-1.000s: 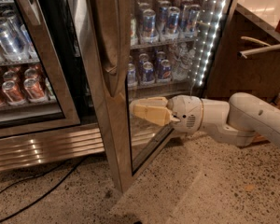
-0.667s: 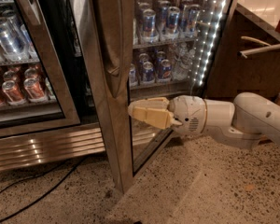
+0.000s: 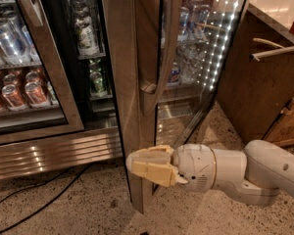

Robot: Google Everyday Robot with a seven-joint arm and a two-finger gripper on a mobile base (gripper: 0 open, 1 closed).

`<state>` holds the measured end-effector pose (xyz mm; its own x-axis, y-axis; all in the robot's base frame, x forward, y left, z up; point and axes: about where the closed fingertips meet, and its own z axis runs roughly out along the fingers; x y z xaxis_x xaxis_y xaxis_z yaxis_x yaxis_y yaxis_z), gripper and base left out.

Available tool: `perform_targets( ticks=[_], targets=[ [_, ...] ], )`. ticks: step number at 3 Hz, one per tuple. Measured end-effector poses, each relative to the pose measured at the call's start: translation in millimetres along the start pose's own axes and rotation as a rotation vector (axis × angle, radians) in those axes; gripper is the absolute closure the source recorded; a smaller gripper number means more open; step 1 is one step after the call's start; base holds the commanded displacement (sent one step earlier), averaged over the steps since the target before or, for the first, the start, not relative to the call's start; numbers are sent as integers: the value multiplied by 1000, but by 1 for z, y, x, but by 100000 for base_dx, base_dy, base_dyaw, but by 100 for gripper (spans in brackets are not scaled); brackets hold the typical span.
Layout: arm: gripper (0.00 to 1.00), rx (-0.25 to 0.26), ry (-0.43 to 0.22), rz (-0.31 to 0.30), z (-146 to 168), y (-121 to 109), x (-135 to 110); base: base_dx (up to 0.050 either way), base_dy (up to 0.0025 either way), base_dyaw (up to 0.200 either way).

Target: Open right fridge door

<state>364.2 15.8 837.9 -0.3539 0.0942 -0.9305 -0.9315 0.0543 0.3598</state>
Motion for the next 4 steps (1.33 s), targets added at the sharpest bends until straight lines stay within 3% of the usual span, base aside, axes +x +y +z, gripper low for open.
perform_targets(
  ticks=[4],
  targets=[
    [100,0,3,7,0,2,4,-4992,-8,113]
  ],
)
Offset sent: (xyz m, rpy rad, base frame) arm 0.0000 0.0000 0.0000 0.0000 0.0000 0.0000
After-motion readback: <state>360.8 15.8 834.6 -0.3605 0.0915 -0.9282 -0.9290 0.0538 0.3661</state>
